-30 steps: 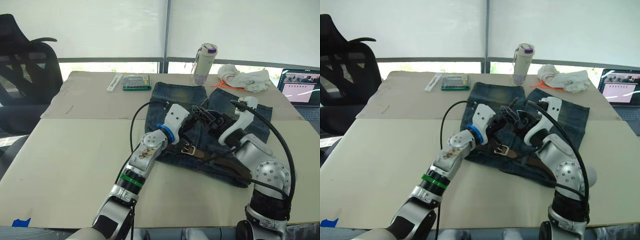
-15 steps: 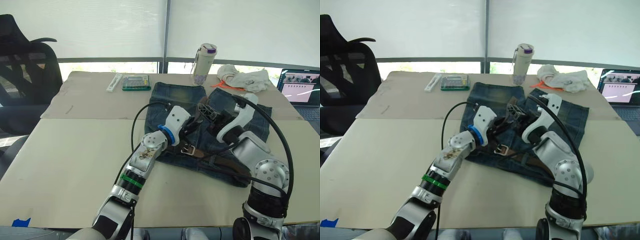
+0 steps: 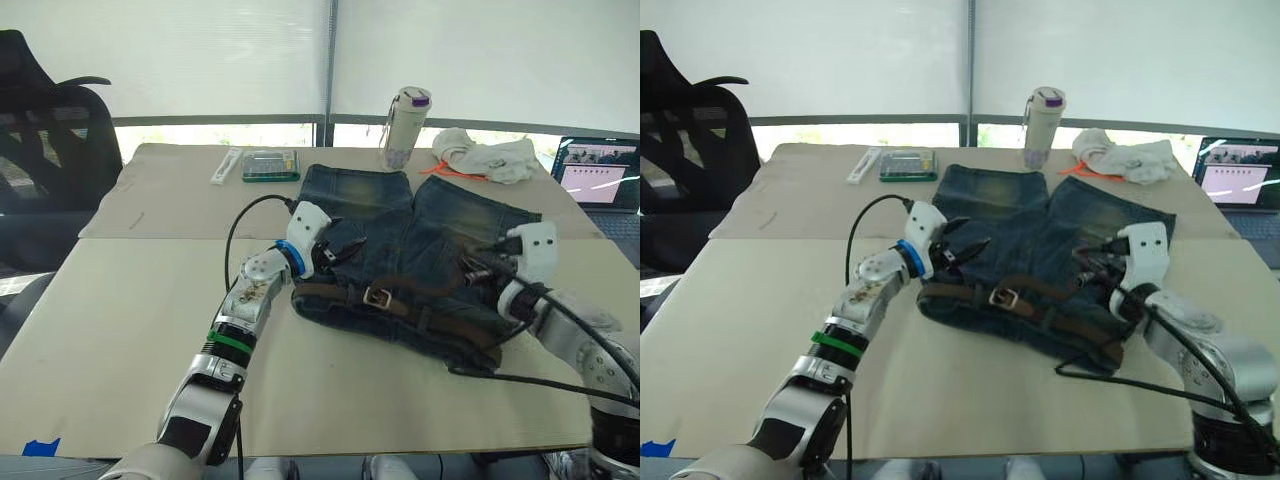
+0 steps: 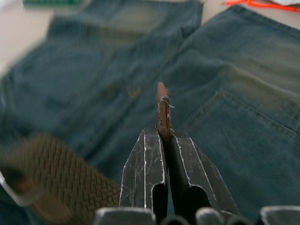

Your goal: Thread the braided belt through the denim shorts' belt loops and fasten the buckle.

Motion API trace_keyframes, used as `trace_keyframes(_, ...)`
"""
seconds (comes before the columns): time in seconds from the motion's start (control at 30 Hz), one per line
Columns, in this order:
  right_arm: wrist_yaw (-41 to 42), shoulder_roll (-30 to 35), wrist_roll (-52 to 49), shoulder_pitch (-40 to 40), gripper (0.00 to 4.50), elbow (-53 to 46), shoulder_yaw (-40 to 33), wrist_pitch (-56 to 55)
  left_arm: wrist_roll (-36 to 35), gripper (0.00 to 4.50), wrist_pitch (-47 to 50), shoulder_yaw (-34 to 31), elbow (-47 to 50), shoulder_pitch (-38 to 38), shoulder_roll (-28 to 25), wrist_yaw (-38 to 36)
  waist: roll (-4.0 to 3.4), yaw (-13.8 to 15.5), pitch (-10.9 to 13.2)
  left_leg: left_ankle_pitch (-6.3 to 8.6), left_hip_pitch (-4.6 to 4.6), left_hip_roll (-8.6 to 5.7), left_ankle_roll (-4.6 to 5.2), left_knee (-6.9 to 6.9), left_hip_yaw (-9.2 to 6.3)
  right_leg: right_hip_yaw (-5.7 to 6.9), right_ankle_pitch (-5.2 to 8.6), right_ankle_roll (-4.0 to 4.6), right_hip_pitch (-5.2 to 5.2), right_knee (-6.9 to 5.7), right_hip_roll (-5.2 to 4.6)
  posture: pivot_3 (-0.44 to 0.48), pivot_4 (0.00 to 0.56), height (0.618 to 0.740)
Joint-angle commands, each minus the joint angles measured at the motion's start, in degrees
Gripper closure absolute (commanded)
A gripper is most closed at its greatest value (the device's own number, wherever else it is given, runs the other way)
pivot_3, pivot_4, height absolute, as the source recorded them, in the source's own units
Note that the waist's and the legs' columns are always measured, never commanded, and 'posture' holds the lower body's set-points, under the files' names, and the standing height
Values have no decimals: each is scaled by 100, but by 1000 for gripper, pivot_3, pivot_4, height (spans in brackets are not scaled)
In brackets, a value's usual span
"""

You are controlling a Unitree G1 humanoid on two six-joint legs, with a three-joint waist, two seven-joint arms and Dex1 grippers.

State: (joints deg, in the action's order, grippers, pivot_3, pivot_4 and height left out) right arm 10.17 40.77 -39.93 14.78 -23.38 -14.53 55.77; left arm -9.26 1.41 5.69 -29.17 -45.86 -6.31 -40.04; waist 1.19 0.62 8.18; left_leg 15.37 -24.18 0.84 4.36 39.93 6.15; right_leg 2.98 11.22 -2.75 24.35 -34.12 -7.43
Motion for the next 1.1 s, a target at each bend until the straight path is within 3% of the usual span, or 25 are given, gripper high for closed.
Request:
trace_keyframes(0.03,224,63,161,45,4500,-322,-3,-221,-64,1104,-84,38,-85,-111,167,-118,0,9,0,0,0,0,-1,3,0,-1,-1,-2,0,0,0,0,150,737)
trace_keyframes(0.1,296,43,178,48,4500,-402,29,-177,-15,1104,-101,70,-193,-103,250,-140,1,19,1,-1,-1,-1,-1,8,-1,-1,-3,-5,-2,0,0,0,150,737)
trace_keyframes(0.13,338,71,225,30,4500,-452,72,-159,13,1343,-124,109,-246,-89,309,-168,1,17,1,-1,-2,-1,-1,10,-1,-1,-3,-5,-2,0,0,0,150,737)
trace_keyframes(0.47,490,-22,453,19,4500,-481,41,-148,339,4459,-477,493,-699,-42,536,-410,1,15,0,2,-2,0,4,13,-1,-2,-4,-6,-3,0,0,0,150,737)
trace_keyframes(0.8,488,-74,520,8,4500,-504,-151,-66,581,4459,-304,825,-994,125,591,-701,1,22,0,7,-2,1,12,18,-2,-2,-5,-6,-3,-1,0,0,150,737)
trace_keyframes(1.1,387,-55,469,161,4500,-531,-351,76,1940,4459,-646,1904,-2186,-110,563,-608,2,97,-13,16,7,0,27,33,-7,1,-5,-7,-23,-2,-1,0,150,737)
